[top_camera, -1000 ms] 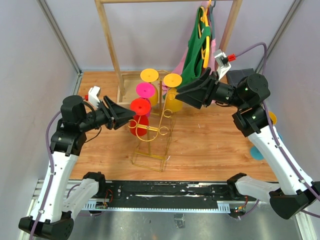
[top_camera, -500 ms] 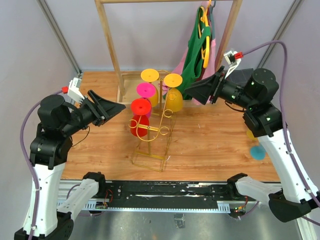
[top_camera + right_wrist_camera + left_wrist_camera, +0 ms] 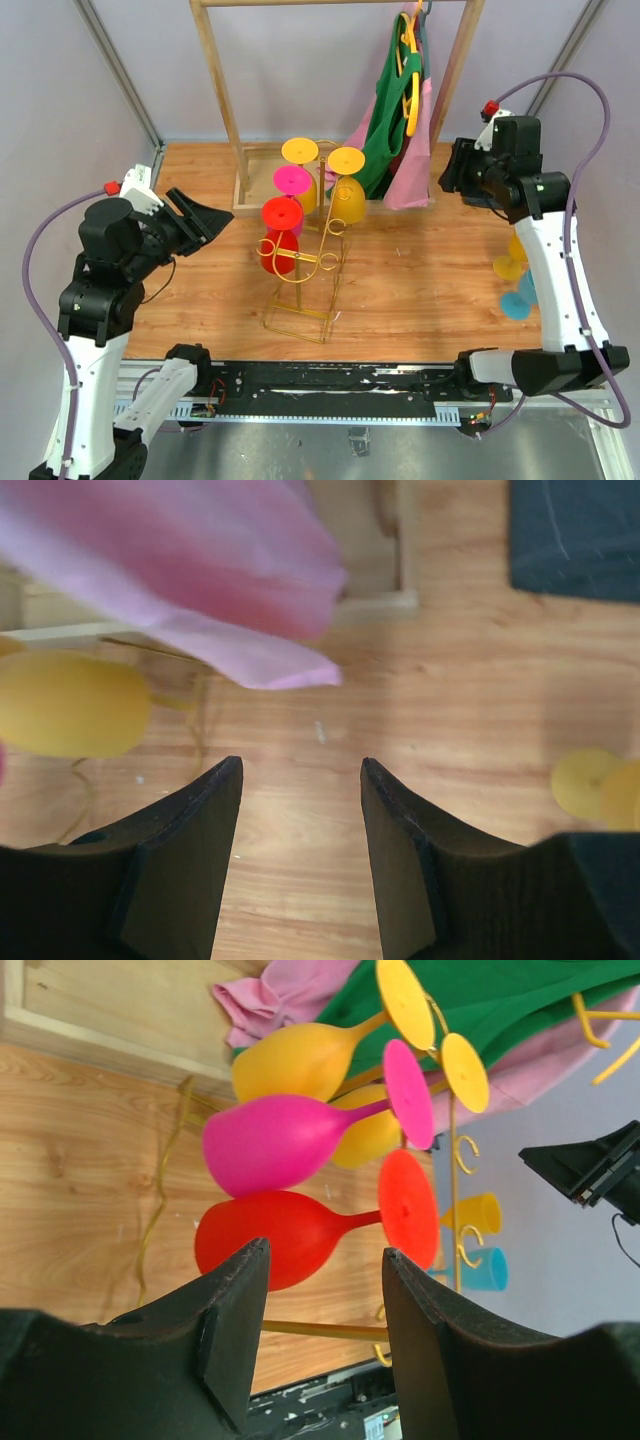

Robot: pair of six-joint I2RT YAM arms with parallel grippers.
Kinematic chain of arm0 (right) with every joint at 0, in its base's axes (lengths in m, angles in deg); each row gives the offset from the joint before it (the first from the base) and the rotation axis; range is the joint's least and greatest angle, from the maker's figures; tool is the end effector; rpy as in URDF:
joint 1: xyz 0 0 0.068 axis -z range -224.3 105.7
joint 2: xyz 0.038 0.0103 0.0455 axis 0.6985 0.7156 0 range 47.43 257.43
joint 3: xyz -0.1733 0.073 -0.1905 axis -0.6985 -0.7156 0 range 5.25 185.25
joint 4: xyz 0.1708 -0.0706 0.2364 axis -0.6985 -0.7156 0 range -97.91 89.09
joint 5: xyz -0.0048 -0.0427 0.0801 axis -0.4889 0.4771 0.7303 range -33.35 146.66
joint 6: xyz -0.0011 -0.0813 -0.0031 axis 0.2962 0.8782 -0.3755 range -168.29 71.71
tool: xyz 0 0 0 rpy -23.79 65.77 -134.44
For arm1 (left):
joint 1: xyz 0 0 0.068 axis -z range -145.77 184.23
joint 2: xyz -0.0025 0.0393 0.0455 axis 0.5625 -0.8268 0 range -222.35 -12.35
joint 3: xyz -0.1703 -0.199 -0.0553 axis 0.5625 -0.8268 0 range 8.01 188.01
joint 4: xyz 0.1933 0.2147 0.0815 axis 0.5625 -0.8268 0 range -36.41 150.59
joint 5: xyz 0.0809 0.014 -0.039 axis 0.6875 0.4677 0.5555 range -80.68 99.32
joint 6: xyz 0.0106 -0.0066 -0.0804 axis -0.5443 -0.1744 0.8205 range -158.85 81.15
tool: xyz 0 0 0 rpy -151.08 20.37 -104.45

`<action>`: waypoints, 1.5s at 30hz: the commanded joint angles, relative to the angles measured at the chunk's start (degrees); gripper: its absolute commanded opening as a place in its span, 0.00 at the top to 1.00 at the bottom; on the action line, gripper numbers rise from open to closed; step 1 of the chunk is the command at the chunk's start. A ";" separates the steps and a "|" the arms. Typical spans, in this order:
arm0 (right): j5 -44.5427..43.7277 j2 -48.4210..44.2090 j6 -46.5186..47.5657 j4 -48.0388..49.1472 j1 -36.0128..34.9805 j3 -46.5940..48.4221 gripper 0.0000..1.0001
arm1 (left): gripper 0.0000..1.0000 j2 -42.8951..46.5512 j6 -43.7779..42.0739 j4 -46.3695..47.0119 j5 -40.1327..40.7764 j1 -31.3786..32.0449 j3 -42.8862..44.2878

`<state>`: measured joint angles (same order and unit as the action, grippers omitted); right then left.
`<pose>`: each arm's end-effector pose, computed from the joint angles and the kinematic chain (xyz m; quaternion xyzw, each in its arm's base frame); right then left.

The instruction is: Place the wine glass upside down on the wine glass rack

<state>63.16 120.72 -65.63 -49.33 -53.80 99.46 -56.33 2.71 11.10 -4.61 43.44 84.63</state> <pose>0.3133 0.0605 0.4528 0.0290 0.8535 0.1674 0.4926 0.1737 -0.0454 0.4567 -0.1527 0.7858 -0.3416 0.4926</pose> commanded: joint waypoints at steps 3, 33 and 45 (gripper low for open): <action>-13.13 2.34 1.33 -6.49 8.45 -3.15 0.48 | 0.46 0.59 -3.72 3.45 4.00 1.71 -1.31; -18.48 16.51 0.17 -6.15 30.28 -4.67 0.48 | 0.46 -8.26 -5.17 6.78 2.62 9.16 2.20; -13.63 19.35 0.06 -5.89 30.32 -6.62 0.52 | 0.46 -8.52 -4.82 6.79 2.42 9.31 1.37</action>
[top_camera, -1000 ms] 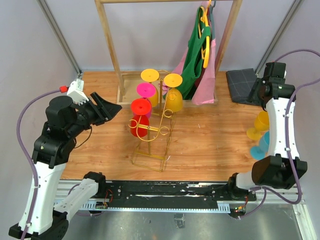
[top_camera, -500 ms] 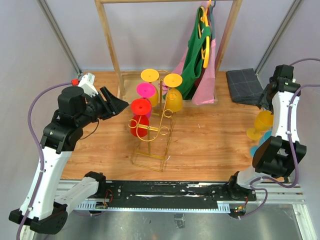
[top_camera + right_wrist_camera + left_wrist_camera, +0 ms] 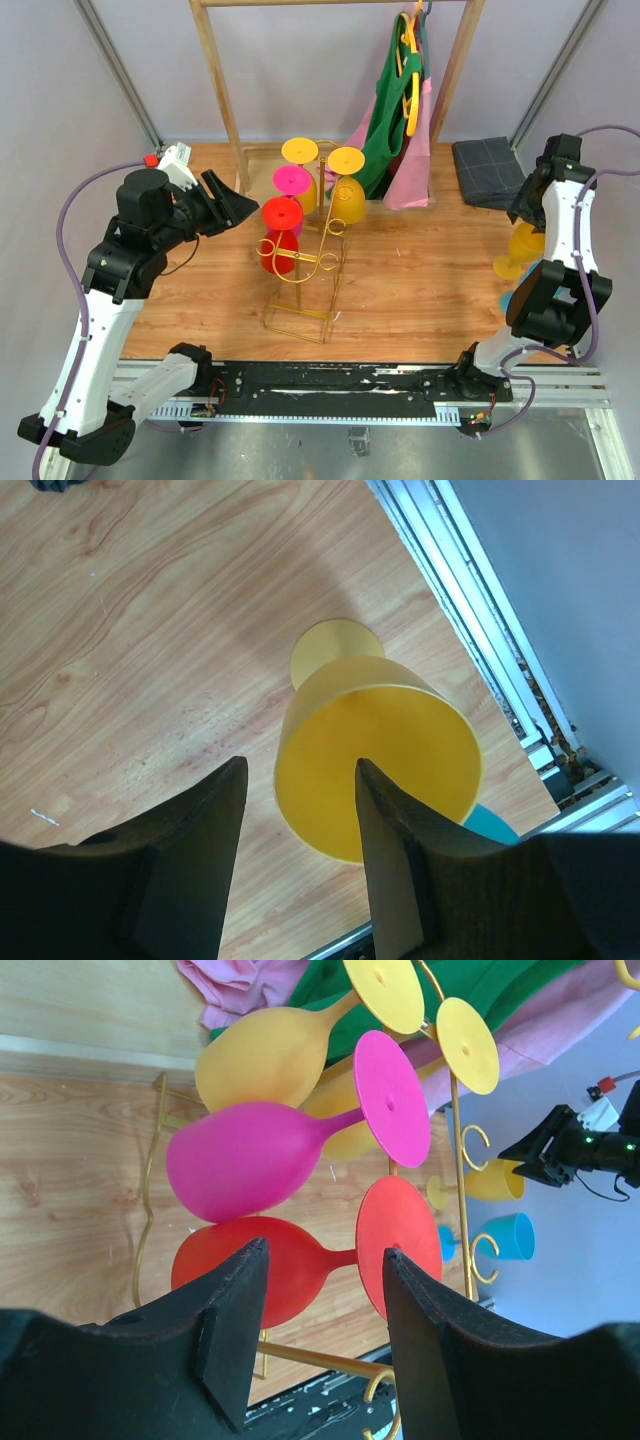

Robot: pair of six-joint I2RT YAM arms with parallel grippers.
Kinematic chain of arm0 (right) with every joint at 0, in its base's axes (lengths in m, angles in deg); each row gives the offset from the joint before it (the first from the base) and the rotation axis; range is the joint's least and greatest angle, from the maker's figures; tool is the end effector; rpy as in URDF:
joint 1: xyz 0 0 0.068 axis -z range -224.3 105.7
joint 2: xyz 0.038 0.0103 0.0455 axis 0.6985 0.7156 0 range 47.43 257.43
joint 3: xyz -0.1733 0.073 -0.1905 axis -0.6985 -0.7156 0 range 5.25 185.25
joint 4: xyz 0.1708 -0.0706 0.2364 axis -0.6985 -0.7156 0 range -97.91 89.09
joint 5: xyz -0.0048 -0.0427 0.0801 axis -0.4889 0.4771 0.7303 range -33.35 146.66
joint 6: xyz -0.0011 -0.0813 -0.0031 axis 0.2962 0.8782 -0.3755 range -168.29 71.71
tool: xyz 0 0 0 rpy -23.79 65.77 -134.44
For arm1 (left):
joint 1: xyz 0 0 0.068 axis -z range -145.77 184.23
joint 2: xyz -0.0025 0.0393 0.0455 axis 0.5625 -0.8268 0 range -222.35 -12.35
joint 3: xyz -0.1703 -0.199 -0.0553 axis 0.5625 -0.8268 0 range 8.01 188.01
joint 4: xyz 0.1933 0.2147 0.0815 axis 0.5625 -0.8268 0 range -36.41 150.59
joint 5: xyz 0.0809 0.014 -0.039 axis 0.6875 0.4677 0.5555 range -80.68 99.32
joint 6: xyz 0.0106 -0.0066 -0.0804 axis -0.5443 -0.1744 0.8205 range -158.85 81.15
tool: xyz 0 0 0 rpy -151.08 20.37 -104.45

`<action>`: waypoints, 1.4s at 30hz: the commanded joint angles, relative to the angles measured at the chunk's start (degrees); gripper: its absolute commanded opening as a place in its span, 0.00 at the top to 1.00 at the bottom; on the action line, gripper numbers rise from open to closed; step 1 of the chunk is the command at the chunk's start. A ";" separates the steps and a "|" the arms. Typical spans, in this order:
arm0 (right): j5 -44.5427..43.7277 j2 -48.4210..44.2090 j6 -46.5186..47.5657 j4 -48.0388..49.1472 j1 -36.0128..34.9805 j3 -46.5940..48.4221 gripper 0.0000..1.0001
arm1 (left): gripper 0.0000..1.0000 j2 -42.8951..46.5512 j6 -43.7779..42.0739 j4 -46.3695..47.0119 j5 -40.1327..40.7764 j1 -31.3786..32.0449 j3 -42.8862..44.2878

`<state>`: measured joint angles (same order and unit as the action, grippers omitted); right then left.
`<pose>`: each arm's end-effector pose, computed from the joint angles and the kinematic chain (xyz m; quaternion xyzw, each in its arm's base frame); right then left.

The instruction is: Place the wine glass upside down on the wine glass rack

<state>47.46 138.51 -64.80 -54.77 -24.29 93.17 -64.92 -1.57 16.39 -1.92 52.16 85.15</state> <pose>0.3642 -0.1447 0.2958 0.3211 0.9005 -0.0855 0.2805 0.2173 -0.0847 0.4444 -0.0810 0.8113 -0.3367 0.4710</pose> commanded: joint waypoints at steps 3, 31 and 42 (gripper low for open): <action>3.05 2.50 -0.75 -0.30 0.68 -0.34 0.53 | 0.46 -0.07 -0.37 1.49 -0.32 0.54 0.73; 4.51 7.18 -0.72 -0.36 0.10 0.52 0.99 | 0.46 0.53 0.56 1.49 -0.45 0.59 0.47; 5.89 -4.52 -3.46 -1.39 -2.63 5.15 0.99 | 0.46 1.51 1.93 2.90 -0.49 0.55 -0.90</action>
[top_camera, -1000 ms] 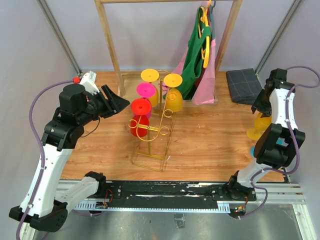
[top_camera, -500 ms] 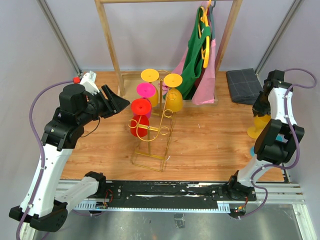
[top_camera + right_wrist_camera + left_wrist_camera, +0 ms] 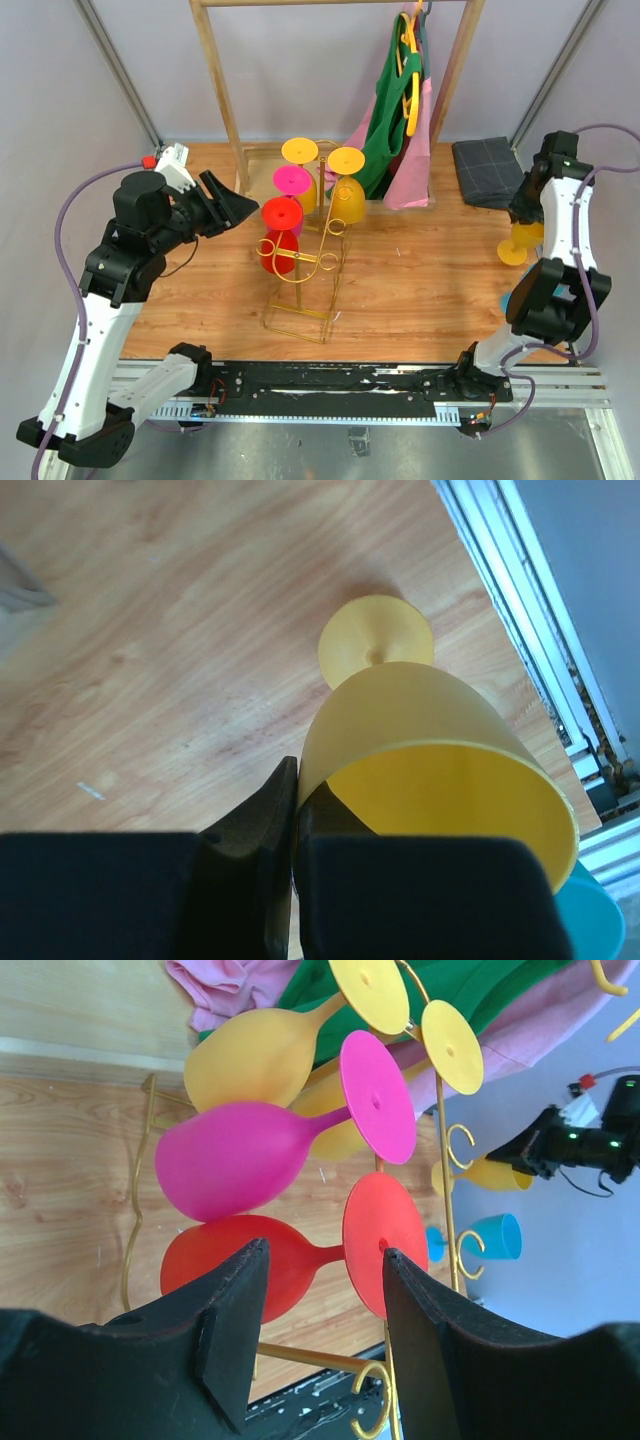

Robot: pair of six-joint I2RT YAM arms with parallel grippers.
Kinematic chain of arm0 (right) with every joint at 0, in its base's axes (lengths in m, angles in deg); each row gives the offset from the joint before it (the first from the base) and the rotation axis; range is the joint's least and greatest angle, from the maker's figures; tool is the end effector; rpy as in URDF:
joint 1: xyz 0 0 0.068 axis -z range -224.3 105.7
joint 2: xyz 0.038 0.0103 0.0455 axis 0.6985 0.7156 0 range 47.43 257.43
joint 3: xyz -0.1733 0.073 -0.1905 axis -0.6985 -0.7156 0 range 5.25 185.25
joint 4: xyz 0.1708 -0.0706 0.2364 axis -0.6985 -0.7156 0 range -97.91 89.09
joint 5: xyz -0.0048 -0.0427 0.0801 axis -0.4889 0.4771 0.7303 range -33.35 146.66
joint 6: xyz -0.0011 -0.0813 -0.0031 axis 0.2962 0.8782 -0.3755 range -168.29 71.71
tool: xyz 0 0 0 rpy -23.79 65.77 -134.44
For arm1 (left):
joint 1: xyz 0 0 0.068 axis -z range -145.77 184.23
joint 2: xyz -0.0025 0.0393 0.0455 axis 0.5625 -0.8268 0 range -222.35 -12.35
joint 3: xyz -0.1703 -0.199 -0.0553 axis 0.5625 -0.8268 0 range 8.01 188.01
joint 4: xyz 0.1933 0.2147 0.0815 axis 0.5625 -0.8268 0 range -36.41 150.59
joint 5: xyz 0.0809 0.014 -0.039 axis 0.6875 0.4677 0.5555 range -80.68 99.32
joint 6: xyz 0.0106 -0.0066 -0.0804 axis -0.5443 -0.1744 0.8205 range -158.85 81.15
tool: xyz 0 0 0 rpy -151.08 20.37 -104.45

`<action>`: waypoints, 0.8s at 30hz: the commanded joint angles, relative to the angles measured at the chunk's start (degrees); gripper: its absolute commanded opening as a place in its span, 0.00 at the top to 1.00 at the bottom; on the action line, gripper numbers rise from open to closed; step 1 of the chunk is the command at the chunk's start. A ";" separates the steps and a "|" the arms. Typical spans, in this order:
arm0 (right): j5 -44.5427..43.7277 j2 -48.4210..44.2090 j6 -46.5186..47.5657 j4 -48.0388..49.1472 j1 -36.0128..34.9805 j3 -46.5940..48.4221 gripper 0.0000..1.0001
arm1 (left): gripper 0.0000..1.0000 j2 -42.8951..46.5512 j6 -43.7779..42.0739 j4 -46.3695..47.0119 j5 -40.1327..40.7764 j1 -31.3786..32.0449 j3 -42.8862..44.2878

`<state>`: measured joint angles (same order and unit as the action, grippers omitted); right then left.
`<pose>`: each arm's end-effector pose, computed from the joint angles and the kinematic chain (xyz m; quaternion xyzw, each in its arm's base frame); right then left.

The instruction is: Place the wine glass upside down on the wine glass rack

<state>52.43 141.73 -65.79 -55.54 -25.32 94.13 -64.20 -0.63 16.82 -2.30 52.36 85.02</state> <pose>0.3781 -0.1356 0.2791 0.3113 0.9139 -0.0390 0.2577 0.2134 -0.0848 0.4472 -0.0827 0.8059 -0.3466 0.4728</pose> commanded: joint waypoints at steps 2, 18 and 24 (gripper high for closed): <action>1.59 -11.14 -3.11 1.62 -2.61 4.14 0.99 | 0.46 0.64 1.37 2.84 -0.61 0.41 -1.07; 28.69 -31.40 -26.73 37.38 -6.46 5.76 0.99 | 0.46 0.82 6.72 8.59 -3.37 0.36 -0.35; 37.94 -33.20 -40.29 61.98 -8.00 4.55 0.99 | 0.46 0.95 10.15 13.39 -5.66 0.40 -0.34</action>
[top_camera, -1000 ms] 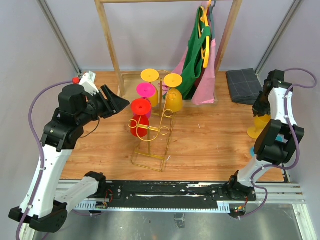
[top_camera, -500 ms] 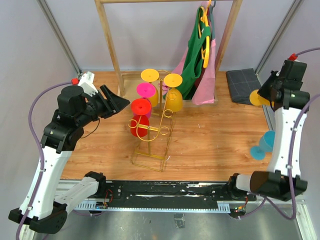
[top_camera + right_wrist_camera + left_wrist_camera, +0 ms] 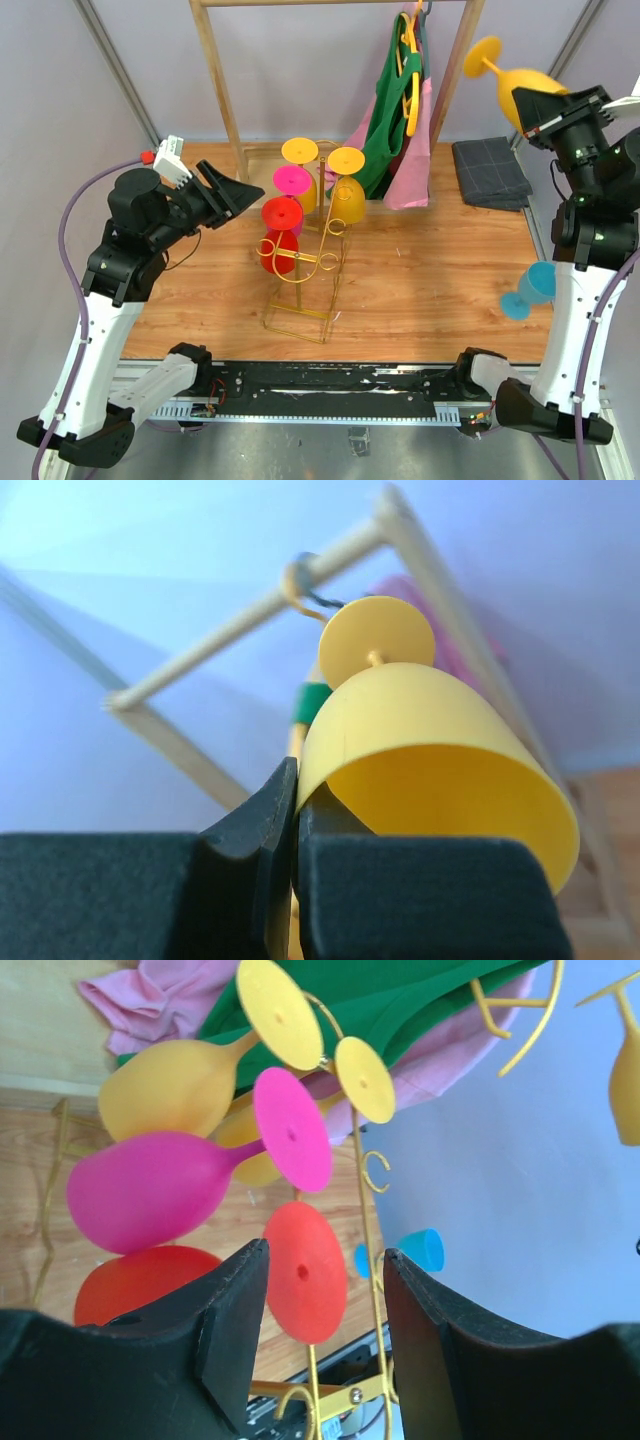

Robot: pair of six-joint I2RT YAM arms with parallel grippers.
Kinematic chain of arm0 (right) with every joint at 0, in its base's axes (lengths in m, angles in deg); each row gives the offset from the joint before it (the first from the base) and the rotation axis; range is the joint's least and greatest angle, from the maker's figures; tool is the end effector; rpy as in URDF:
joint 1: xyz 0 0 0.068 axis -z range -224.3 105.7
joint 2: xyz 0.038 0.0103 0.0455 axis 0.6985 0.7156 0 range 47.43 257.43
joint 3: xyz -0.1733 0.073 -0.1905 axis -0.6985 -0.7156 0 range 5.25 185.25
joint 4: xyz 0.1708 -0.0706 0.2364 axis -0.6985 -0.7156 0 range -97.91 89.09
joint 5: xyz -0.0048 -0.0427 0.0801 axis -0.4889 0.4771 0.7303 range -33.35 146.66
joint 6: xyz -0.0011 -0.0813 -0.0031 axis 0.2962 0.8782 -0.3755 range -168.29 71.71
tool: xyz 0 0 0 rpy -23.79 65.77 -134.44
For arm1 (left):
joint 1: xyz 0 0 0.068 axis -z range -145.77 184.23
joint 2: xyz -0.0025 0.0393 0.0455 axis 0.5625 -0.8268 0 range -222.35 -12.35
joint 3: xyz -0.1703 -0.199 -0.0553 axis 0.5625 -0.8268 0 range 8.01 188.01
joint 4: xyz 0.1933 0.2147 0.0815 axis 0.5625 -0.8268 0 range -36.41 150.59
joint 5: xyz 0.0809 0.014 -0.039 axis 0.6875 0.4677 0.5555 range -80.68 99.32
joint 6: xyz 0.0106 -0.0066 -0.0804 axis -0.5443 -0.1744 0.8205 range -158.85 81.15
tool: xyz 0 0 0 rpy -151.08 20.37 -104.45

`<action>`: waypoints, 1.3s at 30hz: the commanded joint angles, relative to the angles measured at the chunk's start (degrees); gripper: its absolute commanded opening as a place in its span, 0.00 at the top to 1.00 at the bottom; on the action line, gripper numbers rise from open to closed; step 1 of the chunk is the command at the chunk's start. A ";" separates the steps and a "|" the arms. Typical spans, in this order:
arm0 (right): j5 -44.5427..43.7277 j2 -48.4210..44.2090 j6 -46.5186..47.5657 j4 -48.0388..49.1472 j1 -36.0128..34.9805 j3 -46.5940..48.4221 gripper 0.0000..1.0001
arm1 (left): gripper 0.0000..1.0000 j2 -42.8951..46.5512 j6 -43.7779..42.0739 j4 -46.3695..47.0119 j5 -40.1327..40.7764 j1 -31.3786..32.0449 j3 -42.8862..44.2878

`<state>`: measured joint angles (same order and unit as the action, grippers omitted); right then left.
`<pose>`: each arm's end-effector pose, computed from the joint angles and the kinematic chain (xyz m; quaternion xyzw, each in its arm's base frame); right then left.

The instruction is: Place the wine glass upside down on the wine glass rack

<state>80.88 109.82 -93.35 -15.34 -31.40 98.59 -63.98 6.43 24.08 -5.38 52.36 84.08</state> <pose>0.2473 -0.0270 0.5805 0.1363 0.5931 0.3376 0.7181 0.2169 -0.0898 0.4596 -0.1028 0.7685 -0.4124 0.4783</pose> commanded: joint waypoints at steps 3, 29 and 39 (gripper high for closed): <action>13.21 0.35 -21.56 34.99 -3.76 -0.34 0.99 | 0.45 0.70 5.77 9.63 -4.63 0.34 -0.52; 26.43 22.13 -63.90 102.38 -21.48 -4.63 0.99 | 0.44 -12.88 57.68 88.68 -31.39 0.35 -12.07; 33.55 23.85 -61.10 103.61 -29.04 -3.66 0.99 | 0.44 -20.68 82.35 120.11 -26.97 0.39 -12.19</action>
<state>110.52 133.33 -155.79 83.51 -56.99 91.70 -83.30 75.41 128.78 -33.90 52.42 71.75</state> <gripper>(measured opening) 0.022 0.563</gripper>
